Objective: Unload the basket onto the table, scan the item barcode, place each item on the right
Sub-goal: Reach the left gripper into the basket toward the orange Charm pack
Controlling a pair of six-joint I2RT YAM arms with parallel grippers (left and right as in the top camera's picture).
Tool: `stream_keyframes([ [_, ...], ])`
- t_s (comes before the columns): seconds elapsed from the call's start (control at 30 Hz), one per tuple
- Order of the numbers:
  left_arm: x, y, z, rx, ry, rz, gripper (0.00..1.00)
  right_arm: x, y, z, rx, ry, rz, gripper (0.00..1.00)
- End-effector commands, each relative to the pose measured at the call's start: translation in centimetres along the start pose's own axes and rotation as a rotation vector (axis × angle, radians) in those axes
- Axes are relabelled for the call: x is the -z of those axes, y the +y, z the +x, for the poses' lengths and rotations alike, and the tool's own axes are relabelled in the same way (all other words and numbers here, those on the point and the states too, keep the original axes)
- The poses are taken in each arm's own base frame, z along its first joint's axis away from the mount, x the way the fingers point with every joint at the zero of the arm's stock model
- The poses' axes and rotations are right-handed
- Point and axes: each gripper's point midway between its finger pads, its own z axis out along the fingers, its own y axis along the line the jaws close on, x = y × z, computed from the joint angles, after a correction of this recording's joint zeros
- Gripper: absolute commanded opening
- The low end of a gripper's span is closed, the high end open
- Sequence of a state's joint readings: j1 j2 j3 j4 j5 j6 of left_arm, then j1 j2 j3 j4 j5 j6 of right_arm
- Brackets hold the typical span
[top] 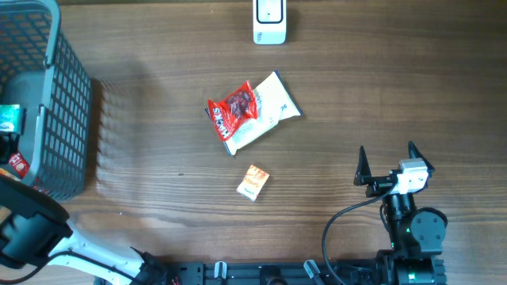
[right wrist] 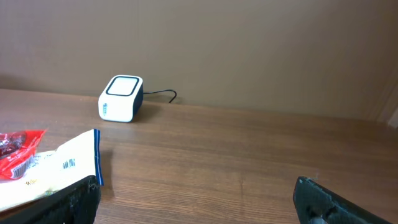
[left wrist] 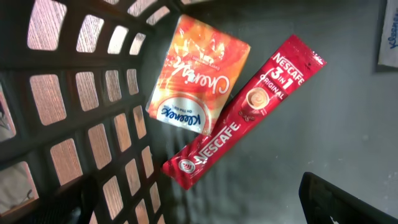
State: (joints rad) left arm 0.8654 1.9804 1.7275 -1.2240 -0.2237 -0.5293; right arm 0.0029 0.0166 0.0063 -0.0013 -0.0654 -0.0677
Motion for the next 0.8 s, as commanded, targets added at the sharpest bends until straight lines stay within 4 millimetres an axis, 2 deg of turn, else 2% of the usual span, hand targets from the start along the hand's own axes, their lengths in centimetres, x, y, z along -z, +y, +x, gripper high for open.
stream_keyframes([
  [0.0,-0.9,0.8,-0.1,0.009,0.01,-0.037,1.0,0.0,-0.5,0.0,-0.015,-0.002,0.023,1.0],
  [0.1,-1.2,0.8,0.1,0.008,0.014,-0.035,1.0,0.0,-0.5,0.0,-0.015,-0.002,0.023,1.0],
  [0.43,-4.6,-0.9,1.9,-0.078,0.058,0.05,1.0,0.0,-0.5,0.0,-0.015,-0.002,0.023,1.0],
  [0.63,-5.4,-1.2,1.5,-0.12,0.028,0.062,1.0,0.0,-0.5,0.0,-0.015,-0.002,0.023,1.0],
  [0.77,-6.0,-0.2,1.0,-0.139,-0.01,-0.001,0.98,0.0,-0.5,0.0,-0.015,-0.002,0.023,1.0],
])
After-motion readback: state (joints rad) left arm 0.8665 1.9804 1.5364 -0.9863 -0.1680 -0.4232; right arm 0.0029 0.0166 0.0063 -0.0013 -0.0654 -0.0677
